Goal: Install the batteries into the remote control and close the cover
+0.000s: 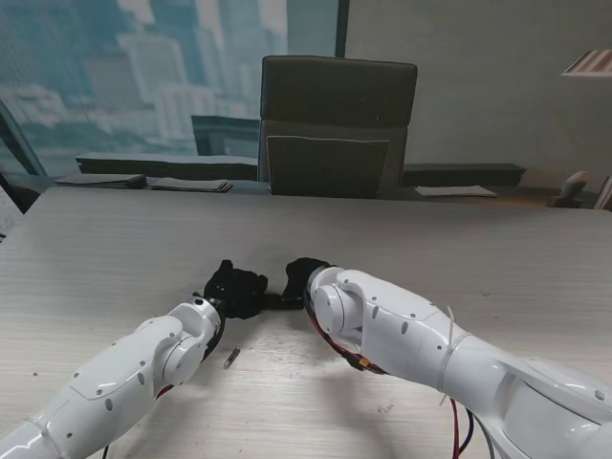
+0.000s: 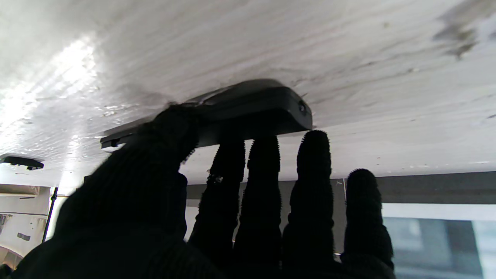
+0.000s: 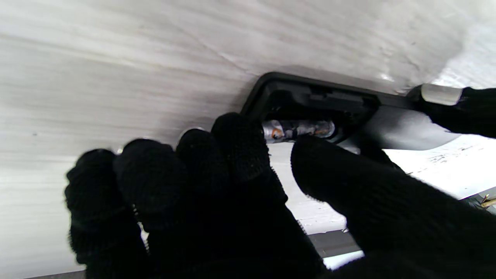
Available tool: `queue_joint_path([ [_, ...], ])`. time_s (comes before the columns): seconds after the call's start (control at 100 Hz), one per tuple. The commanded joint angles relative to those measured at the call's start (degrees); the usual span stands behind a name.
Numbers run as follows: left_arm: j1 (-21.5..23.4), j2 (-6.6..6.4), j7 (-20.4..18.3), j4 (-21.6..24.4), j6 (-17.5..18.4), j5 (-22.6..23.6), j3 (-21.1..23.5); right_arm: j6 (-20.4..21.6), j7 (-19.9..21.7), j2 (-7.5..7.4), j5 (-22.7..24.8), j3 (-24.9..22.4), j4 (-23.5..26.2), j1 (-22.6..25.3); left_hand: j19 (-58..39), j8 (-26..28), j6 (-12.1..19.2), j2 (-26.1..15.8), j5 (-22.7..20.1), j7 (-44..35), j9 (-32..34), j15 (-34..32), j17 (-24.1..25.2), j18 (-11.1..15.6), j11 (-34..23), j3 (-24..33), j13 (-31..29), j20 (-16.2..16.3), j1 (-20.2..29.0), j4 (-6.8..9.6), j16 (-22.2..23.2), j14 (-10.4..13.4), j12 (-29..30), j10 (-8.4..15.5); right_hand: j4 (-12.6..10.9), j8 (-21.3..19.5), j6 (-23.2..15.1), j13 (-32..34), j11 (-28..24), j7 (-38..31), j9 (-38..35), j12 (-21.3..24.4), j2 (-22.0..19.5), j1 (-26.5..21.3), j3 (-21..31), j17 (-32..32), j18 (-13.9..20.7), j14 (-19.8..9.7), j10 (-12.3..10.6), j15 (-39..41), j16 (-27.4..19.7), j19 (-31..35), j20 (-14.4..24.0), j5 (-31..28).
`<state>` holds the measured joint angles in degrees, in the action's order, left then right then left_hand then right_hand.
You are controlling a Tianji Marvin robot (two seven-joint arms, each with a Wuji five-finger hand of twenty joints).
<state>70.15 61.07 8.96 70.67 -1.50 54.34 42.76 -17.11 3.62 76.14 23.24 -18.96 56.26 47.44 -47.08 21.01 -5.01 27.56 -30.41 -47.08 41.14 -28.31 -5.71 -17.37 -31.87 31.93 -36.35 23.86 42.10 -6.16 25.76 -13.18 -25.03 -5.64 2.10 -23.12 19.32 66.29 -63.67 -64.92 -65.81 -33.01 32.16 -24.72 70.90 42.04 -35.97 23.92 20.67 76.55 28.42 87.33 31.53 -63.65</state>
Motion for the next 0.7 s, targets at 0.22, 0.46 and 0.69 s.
queue_joint_path([
  [0.22,1.08,0.36,-2.03,-0.88,0.21,0.0,-0.97,1.13,1.02,1.25,-0.28,0.59,0.89,0.9,-1.8,0.9,8.91,-3.89,-4.74,-6.38,7.81,-0.7,0.03,-0.75,-2.41,2.08,-1.17,1.28,5.08,-0.35,0.73,-0.46,-3.19,4.14,2.16,4.44,-6.58,1.72,1.17,0.79,-0.02,0.77,3.26,-5.33,1.11,0.5,1.86,-2.38,1.24,-1.12,0.01,1.67,1.63,6.69],
  [0.46,1.1,0.38,-1.99,-0.88,0.1,0.0,-1.01,1.08,1.54,1.24,0.27,1.36,0.71,0.52,-1.83,0.85,8.87,-3.88,-4.71,-6.37,7.81,-0.72,-0.05,-0.7,-2.26,2.02,-1.19,1.28,5.02,-0.33,0.73,-0.43,-3.43,4.09,3.99,4.58,-6.88,2.81,1.07,-0.38,-1.24,0.84,5.68,-8.65,0.31,1.56,2.01,-2.9,0.68,-1.03,-0.04,1.85,1.34,6.16],
  [0.69,1.04,0.4,-1.95,-0.98,0.15,-0.1,-1.1,1.37,1.85,1.43,1.07,2.34,0.15,0.06,-1.81,0.86,8.89,-3.91,-4.75,-6.42,7.89,-0.73,-0.04,-0.66,-2.21,2.0,-1.17,1.28,5.08,-0.34,0.74,-0.4,-3.53,4.11,4.61,4.73,-6.78,3.8,0.95,-0.73,-2.13,0.77,7.05,-9.25,0.45,2.56,2.21,-3.3,0.56,-0.79,0.01,2.1,1.08,5.46],
])
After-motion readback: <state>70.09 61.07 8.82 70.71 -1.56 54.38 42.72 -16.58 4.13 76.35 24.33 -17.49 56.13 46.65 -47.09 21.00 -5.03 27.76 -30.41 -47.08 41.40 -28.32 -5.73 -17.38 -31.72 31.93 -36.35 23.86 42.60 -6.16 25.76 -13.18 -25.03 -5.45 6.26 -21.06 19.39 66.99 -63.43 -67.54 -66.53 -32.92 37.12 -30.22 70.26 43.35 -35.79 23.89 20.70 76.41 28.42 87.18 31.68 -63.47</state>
